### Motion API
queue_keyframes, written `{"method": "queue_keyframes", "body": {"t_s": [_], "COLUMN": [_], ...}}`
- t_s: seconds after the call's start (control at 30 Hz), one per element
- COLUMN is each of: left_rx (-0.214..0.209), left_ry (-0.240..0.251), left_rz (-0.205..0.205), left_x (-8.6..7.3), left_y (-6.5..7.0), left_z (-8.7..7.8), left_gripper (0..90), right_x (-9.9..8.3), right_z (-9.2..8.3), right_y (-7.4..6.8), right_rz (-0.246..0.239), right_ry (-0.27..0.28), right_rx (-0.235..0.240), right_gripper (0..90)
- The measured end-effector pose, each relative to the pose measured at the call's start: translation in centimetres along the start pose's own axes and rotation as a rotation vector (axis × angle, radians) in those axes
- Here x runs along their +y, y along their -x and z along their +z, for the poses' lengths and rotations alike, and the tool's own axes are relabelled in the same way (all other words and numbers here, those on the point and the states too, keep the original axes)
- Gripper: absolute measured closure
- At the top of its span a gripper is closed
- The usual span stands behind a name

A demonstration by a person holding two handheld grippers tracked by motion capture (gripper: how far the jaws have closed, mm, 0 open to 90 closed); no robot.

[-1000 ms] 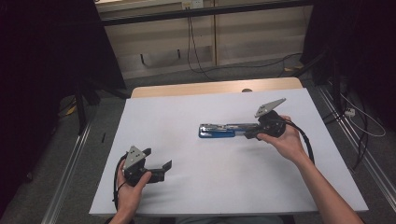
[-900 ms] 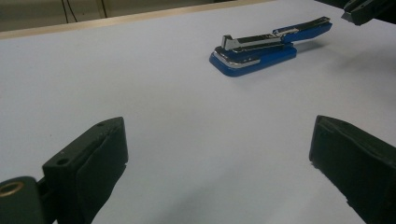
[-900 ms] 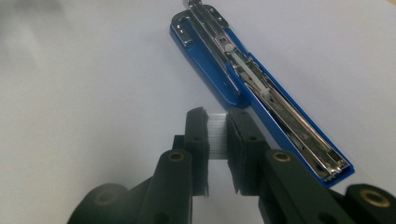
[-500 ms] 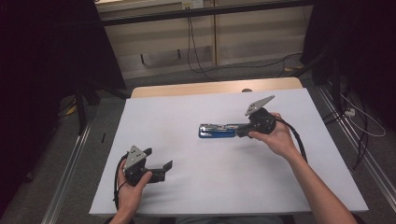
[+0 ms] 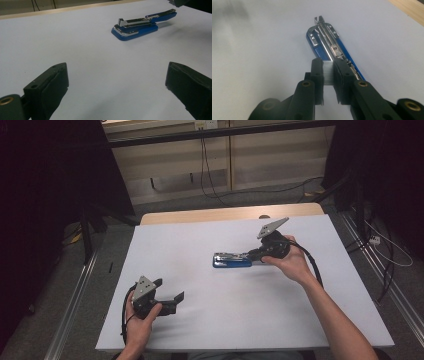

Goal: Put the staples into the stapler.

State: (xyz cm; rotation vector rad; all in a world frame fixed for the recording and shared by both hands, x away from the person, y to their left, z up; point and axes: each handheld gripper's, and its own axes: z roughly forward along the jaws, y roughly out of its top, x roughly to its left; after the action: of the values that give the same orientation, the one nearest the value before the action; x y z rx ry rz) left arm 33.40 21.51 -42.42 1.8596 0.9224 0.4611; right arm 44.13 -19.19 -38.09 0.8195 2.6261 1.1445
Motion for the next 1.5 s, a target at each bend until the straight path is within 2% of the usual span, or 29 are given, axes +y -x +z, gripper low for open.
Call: {"method": "queue_keyframes", "body": {"t_s": [0.13,0.43,0.73,0.97,1.1,1.3,1.5], "left_rx": [-0.003,-0.002,0.0,-0.001,-0.004,-0.001,0.001], "left_ry": [-0.002,-0.007,0.003,0.002,0.004,0.003,0.003], "left_rz": [0.006,0.007,-0.005,0.003,-0.001,-0.001,0.0], "left_x": [0.0,0.0,0.0,0.0,0.0,0.0,0.0], "left_y": [0.0,-0.1,-0.1,-0.1,-0.2,-0.2,-0.2], "left_z": [0.1,0.1,0.0,-0.1,-0.1,-0.1,-0.1], "left_gripper": [4.9,4.9,5.0,5.0,5.0,4.9,5.0], "right_x": [0.5,2.3,3.8,4.0,4.1,4.4,4.7], "right_z": [0.3,2.1,3.0,4.2,4.8,5.6,6.3], "right_y": [0.1,-0.1,0.1,0.6,0.9,1.4,1.4], "right_rz": [-0.006,-0.052,-0.059,-0.051,-0.019,-0.001,-0.008], "right_ry": [0.008,-0.007,0.024,0.023,0.046,0.044,0.036], "right_rx": [0.02,0.025,0.022,0.031,0.037,0.035,0.032], "right_gripper": [79.5,79.5,79.5,79.5,79.5,79.5,79.5]}}
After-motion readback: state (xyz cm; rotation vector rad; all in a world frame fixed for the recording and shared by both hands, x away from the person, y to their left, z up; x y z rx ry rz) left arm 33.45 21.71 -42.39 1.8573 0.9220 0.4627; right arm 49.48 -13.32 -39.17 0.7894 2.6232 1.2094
